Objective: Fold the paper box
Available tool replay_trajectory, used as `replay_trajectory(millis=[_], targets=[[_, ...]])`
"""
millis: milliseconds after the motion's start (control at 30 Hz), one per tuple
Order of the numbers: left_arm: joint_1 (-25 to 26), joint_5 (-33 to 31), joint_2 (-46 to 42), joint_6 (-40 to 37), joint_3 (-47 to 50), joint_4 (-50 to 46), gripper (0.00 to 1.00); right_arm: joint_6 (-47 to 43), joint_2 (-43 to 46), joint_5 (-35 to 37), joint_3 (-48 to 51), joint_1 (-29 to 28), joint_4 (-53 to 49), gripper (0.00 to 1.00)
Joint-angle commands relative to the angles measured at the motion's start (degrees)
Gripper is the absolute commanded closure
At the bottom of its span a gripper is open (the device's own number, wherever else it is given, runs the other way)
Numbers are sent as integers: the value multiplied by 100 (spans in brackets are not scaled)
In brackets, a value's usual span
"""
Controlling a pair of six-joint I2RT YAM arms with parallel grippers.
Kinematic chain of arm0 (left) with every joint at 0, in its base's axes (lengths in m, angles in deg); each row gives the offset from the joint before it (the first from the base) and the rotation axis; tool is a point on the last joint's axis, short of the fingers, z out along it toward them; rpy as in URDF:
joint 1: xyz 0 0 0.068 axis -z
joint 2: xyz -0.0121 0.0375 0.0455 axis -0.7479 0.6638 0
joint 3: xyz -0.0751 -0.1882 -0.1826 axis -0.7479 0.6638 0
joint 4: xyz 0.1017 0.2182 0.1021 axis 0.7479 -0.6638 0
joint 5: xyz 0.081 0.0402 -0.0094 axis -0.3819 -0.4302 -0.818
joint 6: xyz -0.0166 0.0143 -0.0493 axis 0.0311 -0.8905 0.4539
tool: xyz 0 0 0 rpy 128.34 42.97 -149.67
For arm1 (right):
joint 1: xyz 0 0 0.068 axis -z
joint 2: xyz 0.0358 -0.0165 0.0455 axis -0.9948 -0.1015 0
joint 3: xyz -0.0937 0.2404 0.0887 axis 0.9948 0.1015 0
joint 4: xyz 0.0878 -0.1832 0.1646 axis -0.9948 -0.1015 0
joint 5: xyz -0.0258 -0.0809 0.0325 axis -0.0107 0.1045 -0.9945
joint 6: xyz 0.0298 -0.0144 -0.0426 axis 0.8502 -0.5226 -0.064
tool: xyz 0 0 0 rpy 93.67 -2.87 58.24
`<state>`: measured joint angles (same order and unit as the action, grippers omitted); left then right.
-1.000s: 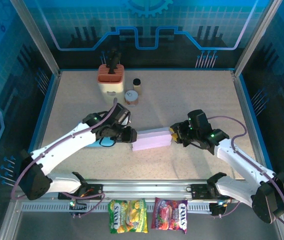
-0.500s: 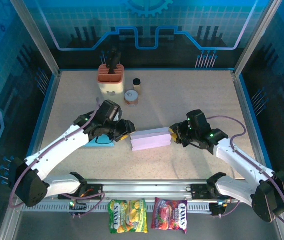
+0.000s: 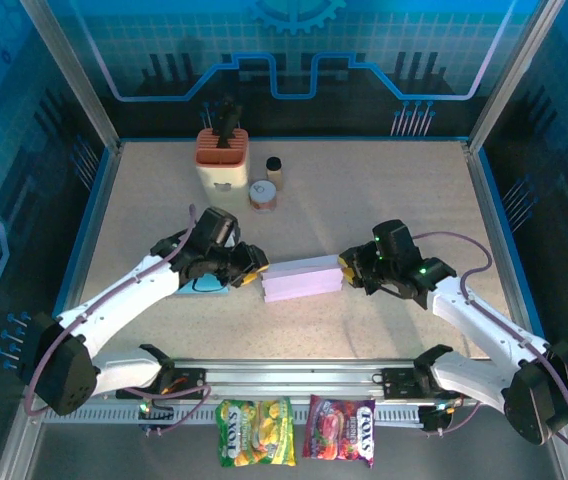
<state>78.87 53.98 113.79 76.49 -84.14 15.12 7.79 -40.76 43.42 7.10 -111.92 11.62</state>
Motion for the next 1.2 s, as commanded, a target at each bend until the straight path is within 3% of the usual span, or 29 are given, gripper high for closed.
replay_trajectory(millis=[0, 433, 833, 1067, 1167], targets=[[-50, 212, -1, 35, 244, 128, 63, -54, -174, 225, 241, -73, -913, 68], [16, 259, 67, -714, 1120, 138, 73, -95, -399, 136, 245, -47, -1650, 64], [744, -596, 603, -1761, 1067, -576, 76, -336, -773, 286, -261, -86, -2671, 60], [943, -876, 715, -1837, 998, -674, 79, -471, -751, 295, -392, -138, -2741, 59], [945, -920, 672, -1835, 944, -708, 80, -1215, -653, 278, -776, -171, -2292, 52]])
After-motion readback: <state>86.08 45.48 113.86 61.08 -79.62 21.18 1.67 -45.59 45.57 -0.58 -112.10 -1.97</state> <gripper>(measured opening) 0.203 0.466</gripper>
